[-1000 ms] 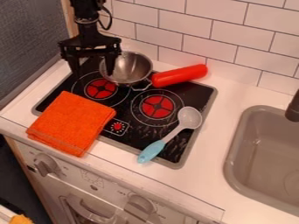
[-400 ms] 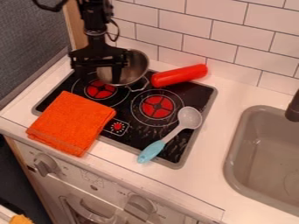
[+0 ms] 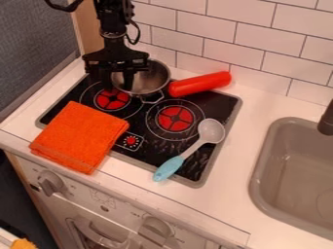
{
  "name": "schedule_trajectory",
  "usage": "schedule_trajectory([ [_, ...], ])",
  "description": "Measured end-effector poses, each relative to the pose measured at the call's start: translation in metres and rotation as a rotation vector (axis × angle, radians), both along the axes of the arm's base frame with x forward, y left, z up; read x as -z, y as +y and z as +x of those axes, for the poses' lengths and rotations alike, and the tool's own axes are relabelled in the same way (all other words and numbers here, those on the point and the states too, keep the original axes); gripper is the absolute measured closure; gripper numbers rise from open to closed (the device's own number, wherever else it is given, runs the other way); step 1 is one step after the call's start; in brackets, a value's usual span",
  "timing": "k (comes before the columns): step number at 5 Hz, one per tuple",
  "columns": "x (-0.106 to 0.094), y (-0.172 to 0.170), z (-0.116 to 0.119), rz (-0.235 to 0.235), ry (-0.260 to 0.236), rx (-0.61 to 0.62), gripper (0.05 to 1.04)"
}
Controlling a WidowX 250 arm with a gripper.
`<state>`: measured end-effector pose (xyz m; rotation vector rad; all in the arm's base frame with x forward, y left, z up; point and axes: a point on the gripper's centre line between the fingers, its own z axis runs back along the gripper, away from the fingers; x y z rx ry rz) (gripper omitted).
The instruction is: Move the silver pot on the orange cloth.
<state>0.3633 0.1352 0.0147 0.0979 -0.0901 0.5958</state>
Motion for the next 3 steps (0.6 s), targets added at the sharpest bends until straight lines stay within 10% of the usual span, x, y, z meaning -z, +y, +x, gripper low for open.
schedule_trajectory([
  [3,-0.065,-0.005,-0.007,0.048,-0.136,0.084,1.01],
])
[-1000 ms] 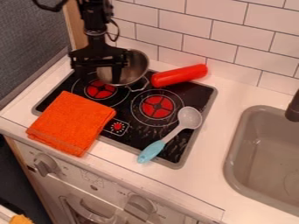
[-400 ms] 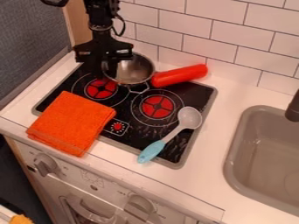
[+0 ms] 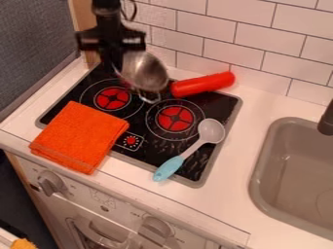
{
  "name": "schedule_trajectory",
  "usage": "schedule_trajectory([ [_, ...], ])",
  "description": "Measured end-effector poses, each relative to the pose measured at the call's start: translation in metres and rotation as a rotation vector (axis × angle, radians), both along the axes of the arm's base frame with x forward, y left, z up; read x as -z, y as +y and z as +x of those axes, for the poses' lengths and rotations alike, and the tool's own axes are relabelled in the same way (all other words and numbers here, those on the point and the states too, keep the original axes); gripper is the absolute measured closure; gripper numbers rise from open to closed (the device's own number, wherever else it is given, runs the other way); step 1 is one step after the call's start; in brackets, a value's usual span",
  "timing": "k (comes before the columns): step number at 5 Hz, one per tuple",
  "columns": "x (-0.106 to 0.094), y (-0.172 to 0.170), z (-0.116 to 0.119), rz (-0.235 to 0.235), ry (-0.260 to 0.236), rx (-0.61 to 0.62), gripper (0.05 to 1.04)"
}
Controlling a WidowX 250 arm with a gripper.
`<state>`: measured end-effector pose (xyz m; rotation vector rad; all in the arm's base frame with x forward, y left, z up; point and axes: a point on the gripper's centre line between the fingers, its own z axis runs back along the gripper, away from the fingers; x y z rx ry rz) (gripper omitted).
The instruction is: Move the silver pot on the orange cloth.
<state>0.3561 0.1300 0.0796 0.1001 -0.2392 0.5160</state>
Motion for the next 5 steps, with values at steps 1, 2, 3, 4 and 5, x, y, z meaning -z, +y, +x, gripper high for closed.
schedule_trajectory([
  [1,-0.013,-0.005,-0.019,0.015,0.009,0.03,1.011],
  [2,-0.013,-0.007,-0.046,0.017,0.047,0.035,1.011],
  [3,-0.006,-0.002,-0.078,0.0,0.096,0.023,1.011],
  [4,-0.004,-0.008,-0.099,-0.013,0.126,0.048,1.011],
  [5,0.0,-0.003,-0.111,-0.022,0.148,0.019,1.011],
])
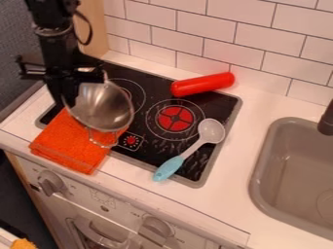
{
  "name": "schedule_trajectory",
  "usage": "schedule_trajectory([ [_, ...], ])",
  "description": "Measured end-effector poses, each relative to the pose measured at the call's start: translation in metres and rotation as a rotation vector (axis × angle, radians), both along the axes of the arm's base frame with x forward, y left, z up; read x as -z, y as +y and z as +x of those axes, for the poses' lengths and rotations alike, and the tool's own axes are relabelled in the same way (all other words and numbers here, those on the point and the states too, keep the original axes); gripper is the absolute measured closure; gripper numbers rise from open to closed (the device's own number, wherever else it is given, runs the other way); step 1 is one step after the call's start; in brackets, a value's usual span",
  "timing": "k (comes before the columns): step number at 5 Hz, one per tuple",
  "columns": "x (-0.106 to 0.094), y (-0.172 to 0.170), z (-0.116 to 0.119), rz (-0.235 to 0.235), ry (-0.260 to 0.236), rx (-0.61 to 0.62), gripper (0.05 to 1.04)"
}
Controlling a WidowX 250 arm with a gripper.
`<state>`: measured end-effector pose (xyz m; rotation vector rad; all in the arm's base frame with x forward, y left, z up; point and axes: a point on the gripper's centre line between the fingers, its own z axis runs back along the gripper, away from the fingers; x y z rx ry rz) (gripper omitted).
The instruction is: Move the silver pot on the orange cloth.
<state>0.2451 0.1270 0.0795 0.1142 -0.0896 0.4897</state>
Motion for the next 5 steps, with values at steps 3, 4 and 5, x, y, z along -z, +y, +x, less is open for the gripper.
schedule_trajectory([
  [3,0.015,0.009,-0.008,-0.024,0.069,-0.027,0.784],
  [4,0.019,0.013,-0.008,-0.03,0.077,-0.043,0.497],
  [5,0.021,0.014,-0.008,-0.035,0.079,-0.051,0.194],
])
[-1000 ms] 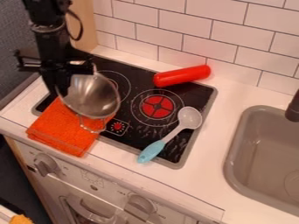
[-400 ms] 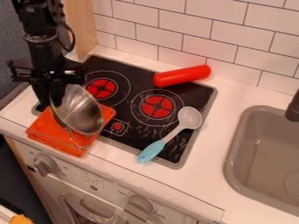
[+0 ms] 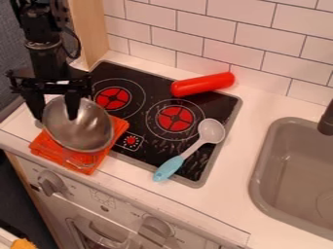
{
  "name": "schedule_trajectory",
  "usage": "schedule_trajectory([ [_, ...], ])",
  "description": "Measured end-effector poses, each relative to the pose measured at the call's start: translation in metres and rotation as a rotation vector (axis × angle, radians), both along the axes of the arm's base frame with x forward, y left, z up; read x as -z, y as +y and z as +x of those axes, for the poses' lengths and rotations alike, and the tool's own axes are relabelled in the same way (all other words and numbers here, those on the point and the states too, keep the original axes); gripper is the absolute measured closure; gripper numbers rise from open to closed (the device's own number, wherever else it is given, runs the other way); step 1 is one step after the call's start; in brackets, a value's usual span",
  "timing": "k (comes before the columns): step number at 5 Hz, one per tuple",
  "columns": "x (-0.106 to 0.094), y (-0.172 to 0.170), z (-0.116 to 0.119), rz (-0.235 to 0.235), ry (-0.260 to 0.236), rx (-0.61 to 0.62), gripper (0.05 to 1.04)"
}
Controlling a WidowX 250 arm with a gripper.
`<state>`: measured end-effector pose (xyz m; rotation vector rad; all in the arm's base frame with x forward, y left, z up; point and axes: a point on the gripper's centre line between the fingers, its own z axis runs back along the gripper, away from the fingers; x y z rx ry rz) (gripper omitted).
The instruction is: Move the silver pot on the orange cloth.
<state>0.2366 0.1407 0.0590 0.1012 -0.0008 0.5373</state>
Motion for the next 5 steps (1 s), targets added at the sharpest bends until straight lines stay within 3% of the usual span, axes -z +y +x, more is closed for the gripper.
schedule_trajectory([
  [1,-0.009,0.003,-0.001,0.02,-0.008,0.007,0.07],
  [2,-0.026,0.006,0.004,0.072,-0.06,0.071,0.074],
  [3,-0.033,0.0,0.017,0.111,-0.105,0.218,0.079],
  [5,-0.033,-0.01,0.026,0.09,-0.135,0.348,0.081],
])
